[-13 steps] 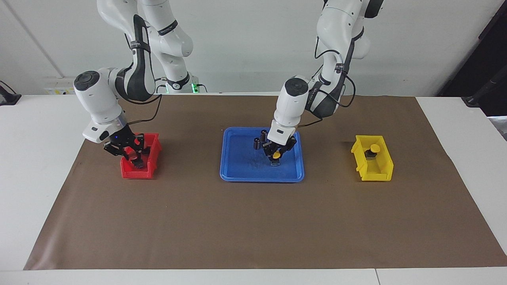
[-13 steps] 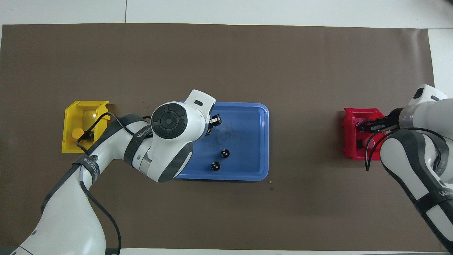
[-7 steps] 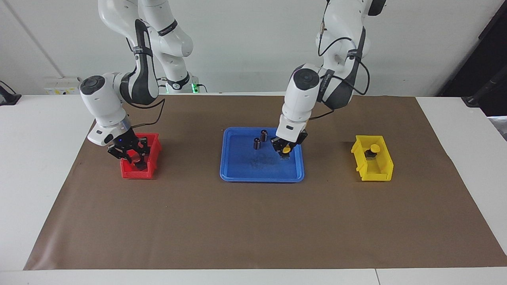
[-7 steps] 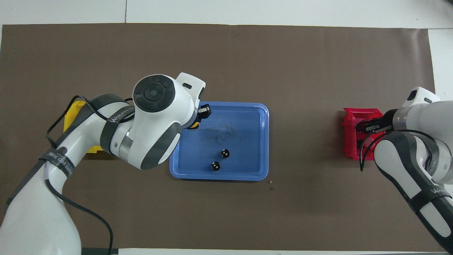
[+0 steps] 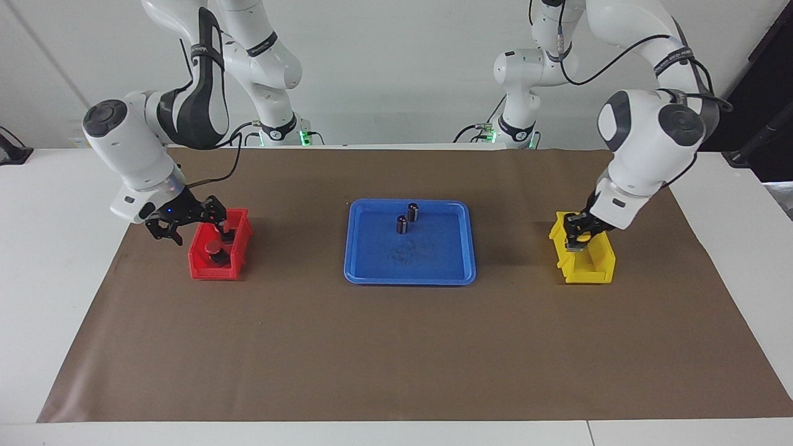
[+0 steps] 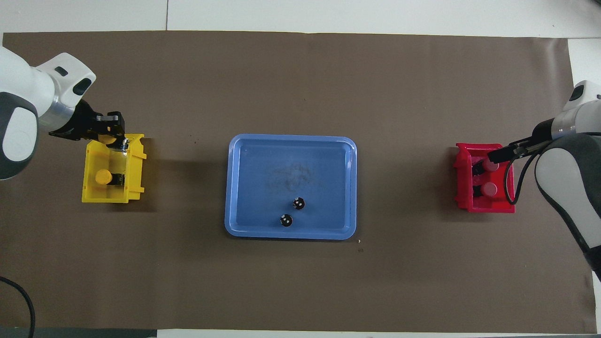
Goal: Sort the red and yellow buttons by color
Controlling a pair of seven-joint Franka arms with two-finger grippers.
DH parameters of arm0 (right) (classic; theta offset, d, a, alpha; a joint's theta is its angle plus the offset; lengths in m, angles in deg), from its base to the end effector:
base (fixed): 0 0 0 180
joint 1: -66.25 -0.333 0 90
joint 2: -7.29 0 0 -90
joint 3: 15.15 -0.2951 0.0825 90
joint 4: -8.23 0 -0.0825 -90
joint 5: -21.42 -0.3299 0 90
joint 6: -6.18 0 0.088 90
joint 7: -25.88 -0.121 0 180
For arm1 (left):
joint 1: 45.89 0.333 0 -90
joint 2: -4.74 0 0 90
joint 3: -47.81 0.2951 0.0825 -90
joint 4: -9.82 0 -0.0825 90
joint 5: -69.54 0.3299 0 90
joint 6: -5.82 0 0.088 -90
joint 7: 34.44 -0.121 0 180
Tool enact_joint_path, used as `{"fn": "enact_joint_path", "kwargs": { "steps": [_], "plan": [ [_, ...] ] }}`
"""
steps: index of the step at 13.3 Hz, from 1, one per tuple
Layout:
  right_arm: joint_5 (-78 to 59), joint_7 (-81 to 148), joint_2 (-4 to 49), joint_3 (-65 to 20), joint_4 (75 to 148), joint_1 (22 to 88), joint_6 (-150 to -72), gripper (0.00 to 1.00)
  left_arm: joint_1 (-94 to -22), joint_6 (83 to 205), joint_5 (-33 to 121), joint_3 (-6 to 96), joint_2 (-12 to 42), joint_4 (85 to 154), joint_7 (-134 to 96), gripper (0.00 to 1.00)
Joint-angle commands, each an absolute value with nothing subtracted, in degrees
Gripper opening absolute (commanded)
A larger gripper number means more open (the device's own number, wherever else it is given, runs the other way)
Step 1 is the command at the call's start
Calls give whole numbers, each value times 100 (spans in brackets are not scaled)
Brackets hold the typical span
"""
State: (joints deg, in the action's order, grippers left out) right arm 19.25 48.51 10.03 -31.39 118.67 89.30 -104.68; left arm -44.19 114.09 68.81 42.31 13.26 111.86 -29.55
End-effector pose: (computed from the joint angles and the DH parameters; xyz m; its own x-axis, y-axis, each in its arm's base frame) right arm 0.5116 -0.0597 0.4464 0.9656 0.2594 -0.0174 0.2579 -0.9643 -0.0595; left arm 0.5451 -0.0351 0.4500 0.9989 0.0235 -0.0414 0.0245 -0.9994 0.0227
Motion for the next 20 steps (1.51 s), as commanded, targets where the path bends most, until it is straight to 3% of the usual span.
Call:
{"fn": "enact_joint_path", "kwargs": {
  "steps": [1,5,10,11,17,20],
  "plan": [
    [1975,4295,827,-3194,11170,8963,-9511,99,-4123,11908,6691,4148,1283,11483,-3373,1],
    [1983,3364,439,-3185,10316,8972,-8103,99,-4070,12324,6691,4148,1274,11801,-3540,1],
    [1992,3115,456,-3097,10077,9077,-7775,99,-4026,12755,6665,4148,1282,12223,-3602,1],
    [2018,3098,465,-3019,10104,8964,-7784,99,-3948,12781,6516,4139,1282,12319,-3602,1],
    [2045,3071,430,-569,10139,6909,-7846,99,-3956,13272,6313,4139,1379,12610,-3576,1],
    [2063,3053,430,-601,10130,6871,-7819,99,-3956,13572,6313,4148,1432,12768,-3576,2]
  ]
}}
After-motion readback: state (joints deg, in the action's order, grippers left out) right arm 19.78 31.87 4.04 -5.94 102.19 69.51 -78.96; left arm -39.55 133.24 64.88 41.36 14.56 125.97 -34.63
